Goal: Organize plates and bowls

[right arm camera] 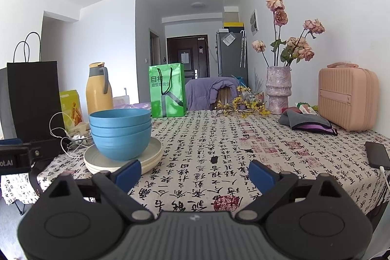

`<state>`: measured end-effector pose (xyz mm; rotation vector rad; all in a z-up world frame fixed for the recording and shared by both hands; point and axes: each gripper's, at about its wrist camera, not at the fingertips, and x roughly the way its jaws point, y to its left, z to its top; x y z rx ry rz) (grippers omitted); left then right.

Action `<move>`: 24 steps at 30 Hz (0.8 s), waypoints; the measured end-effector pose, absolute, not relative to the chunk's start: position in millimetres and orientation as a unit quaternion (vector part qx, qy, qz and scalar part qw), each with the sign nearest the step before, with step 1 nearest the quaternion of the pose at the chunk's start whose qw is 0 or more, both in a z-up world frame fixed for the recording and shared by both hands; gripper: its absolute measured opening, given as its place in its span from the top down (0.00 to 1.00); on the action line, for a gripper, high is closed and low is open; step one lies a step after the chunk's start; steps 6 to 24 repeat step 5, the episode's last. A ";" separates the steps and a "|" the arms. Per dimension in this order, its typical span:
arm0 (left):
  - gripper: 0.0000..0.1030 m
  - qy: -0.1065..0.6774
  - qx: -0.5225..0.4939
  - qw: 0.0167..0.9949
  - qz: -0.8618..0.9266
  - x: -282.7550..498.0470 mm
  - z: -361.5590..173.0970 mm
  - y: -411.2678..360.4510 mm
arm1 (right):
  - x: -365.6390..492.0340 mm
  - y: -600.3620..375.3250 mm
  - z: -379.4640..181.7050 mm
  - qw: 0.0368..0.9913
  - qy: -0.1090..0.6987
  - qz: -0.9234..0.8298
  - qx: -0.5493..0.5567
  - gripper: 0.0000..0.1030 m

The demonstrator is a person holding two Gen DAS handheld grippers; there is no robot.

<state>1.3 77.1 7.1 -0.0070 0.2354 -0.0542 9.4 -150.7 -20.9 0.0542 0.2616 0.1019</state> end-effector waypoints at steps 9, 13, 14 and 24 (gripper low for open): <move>0.00 0.117 -0.002 0.993 -0.027 1.4 6.0 76.5 | 9.6 -150.0 -20.8 0.990 0.130 0.052 0.028 0.08; 0.00 0.117 -0.002 0.993 -0.027 1.4 6.0 76.5 | 9.6 -150.0 -20.8 0.990 0.130 0.052 0.028 0.08; 0.00 0.117 -0.002 0.993 -0.027 1.4 6.0 76.5 | 9.6 -150.0 -20.8 0.990 0.130 0.052 0.028 0.08; 0.00 0.117 -0.002 0.993 -0.027 1.4 6.0 76.5 | 9.6 -150.0 -20.8 0.990 0.130 0.052 0.028 0.08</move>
